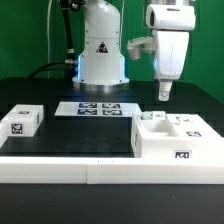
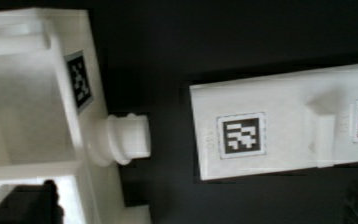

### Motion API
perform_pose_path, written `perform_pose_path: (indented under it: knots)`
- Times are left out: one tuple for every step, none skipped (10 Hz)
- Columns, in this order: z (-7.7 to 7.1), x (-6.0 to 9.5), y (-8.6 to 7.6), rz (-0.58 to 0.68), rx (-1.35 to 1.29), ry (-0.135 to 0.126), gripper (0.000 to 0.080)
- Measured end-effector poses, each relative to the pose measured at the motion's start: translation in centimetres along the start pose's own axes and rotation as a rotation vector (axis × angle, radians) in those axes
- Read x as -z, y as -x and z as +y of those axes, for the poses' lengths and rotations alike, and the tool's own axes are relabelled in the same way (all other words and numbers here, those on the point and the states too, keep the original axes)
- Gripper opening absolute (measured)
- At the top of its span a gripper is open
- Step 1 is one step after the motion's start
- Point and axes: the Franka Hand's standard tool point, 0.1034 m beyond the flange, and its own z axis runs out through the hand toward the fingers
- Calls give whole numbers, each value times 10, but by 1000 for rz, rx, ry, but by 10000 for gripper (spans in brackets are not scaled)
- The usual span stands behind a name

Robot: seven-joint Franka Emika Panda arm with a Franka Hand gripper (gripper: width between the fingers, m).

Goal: Assemble cabinet

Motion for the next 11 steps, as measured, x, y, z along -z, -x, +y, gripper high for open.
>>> perform_pose_path:
  knots:
    - [0, 0, 0, 0, 0, 0, 797]
    - [-3, -2, 1, 3, 3, 2, 797]
    - [-16, -9, 0, 10, 8, 2, 797]
    - [-29, -16, -3, 18, 13, -1, 797]
    - [-40, -23, -4, 28, 20, -1, 797]
    - [-47, -29, -4, 35, 20, -4, 797]
    - [-52, -35, -6, 48, 20, 2, 797]
    - [-57, -44, -8, 64, 19, 7, 797]
    - [-62, -54, -9, 73, 18, -4, 797]
    - [-63, -58, -9, 75, 17, -12, 797]
    - [-65, -63, -10, 76, 16, -21, 797]
